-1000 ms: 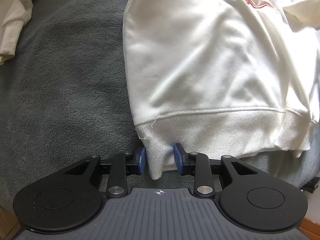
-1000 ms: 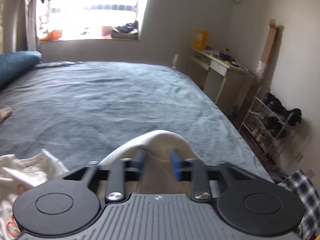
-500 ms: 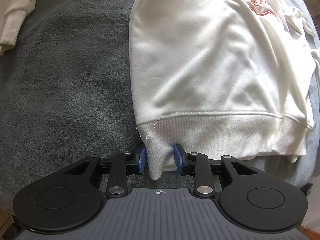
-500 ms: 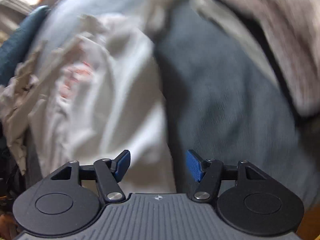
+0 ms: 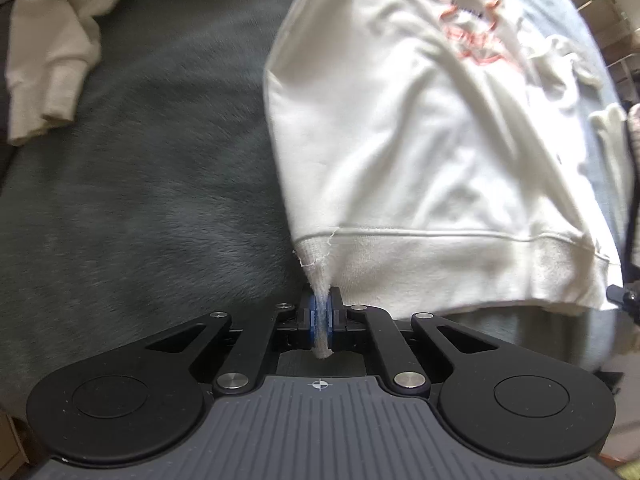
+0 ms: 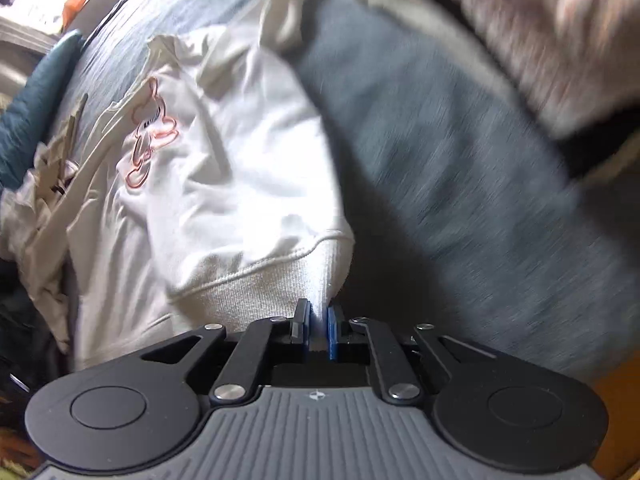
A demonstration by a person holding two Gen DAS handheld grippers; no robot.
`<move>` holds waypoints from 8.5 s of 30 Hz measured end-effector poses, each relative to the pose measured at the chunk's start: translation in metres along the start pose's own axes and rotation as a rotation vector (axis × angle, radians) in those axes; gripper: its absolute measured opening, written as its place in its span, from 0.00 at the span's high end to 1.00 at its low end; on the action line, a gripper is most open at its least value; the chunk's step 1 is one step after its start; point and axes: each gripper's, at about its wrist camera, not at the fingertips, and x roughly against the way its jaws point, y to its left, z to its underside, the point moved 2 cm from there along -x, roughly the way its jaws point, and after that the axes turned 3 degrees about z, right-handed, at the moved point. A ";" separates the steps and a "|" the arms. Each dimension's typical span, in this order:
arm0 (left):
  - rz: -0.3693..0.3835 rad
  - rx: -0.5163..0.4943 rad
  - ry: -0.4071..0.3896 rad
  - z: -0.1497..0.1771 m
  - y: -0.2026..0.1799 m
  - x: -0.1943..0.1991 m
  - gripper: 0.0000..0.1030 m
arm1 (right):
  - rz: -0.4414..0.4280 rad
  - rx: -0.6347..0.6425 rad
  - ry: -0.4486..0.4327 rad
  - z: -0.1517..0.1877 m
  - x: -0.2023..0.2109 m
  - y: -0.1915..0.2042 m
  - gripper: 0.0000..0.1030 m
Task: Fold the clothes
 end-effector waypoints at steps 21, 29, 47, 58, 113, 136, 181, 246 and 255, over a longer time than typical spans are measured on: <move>-0.078 -0.207 0.191 -0.011 -0.008 -0.046 0.86 | 0.160 0.005 0.031 -0.014 -0.033 -0.054 0.62; -0.147 -0.325 0.120 -0.047 -0.044 -0.026 0.76 | -0.021 -0.248 -0.069 -0.011 -0.042 -0.092 0.46; 0.499 -0.330 0.197 -0.069 -0.176 -0.051 0.51 | 0.275 0.941 -0.309 0.066 -0.059 0.130 0.91; 0.342 -0.395 0.275 -0.044 -0.213 -0.108 0.57 | 0.070 0.578 -0.253 0.069 -0.026 0.065 0.54; 0.039 0.263 -0.007 0.088 0.073 0.019 0.78 | 0.002 -0.123 0.128 -0.039 -0.093 -0.041 0.89; 0.026 0.262 0.061 0.109 0.057 0.066 0.96 | 0.153 0.128 0.249 -0.035 -0.068 -0.035 0.88; -0.004 -0.219 -0.424 -0.123 -0.077 -0.035 0.63 | 0.104 0.425 -0.458 -0.335 -0.110 0.123 0.46; -0.045 -0.282 -0.648 -0.237 0.003 -0.062 0.56 | -0.436 1.315 -0.207 -0.294 -0.240 0.408 0.94; -0.052 -0.288 -0.650 -0.238 0.004 -0.063 0.55 | -0.273 1.155 -0.455 -0.309 -0.272 0.401 0.95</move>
